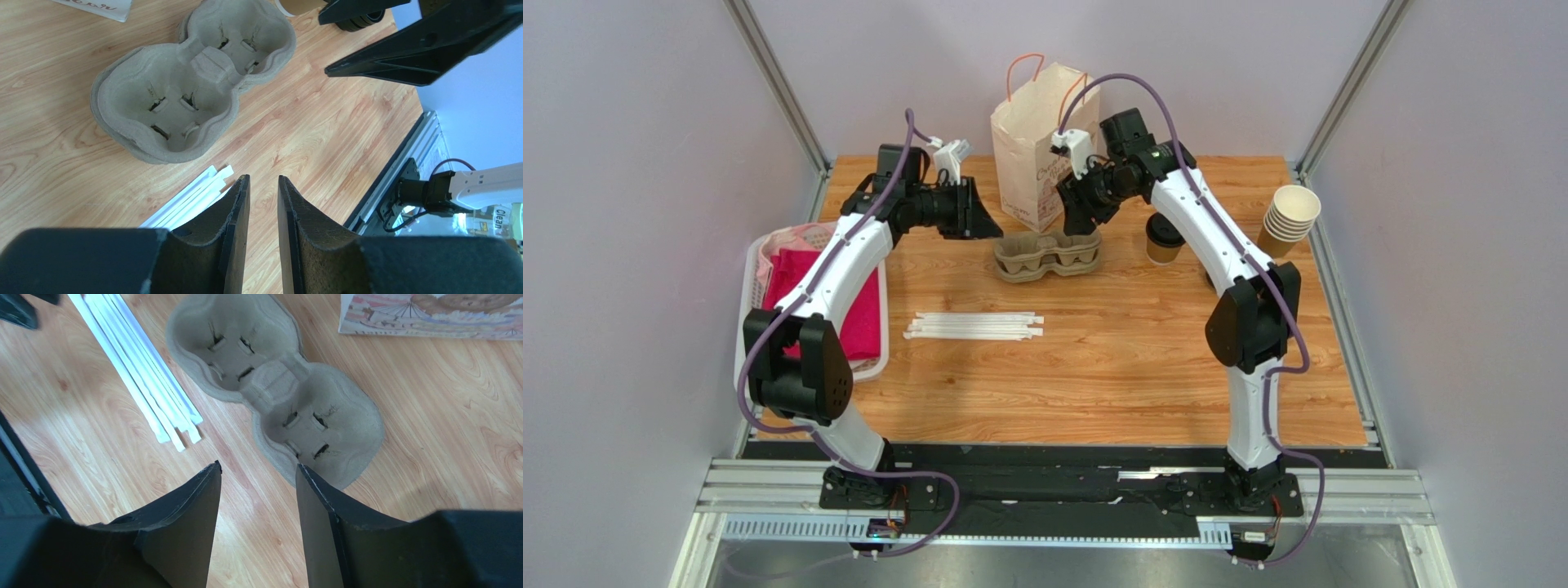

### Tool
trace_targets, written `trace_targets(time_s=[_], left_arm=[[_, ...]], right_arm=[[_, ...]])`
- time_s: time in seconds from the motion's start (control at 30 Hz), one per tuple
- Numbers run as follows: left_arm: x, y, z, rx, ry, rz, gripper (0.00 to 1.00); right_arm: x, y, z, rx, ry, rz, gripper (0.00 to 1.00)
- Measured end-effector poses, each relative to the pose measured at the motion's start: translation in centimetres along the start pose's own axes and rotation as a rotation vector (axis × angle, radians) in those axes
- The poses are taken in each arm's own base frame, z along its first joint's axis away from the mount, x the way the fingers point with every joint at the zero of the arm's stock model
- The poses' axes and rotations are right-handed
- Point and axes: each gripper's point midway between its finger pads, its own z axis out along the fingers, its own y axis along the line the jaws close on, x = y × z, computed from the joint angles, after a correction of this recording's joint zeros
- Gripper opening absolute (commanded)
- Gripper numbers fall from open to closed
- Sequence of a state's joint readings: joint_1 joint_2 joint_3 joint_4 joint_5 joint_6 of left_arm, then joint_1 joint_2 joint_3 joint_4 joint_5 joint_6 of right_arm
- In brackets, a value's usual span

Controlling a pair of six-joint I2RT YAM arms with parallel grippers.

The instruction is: Pack the takeout coffee

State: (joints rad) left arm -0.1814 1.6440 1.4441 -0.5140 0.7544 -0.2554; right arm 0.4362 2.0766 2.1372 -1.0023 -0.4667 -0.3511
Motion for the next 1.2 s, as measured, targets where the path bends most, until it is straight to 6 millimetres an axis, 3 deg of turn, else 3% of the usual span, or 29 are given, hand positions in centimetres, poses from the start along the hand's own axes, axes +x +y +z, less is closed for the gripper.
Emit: trace_targets(time_s=[0.3, 0.97, 1.2], left_arm=[[0.0, 0.0, 0.0, 0.0, 0.0, -0.004, 0.32], [0.1, 0.2, 0.2, -0.002, 0.004, -0.012, 0.31], [0.1, 0.2, 0.2, -0.002, 0.006, -0.014, 0.31]], right_arm=[[3.2, -1.2, 2.4, -0.006, 0.113, -0.016, 0.55], [4.6, -0.9, 4.6, -0.075, 0.167, -0.006, 0.5], [5.0, -1.0, 5.3, -0.085, 0.177, 0.001, 0.31]])
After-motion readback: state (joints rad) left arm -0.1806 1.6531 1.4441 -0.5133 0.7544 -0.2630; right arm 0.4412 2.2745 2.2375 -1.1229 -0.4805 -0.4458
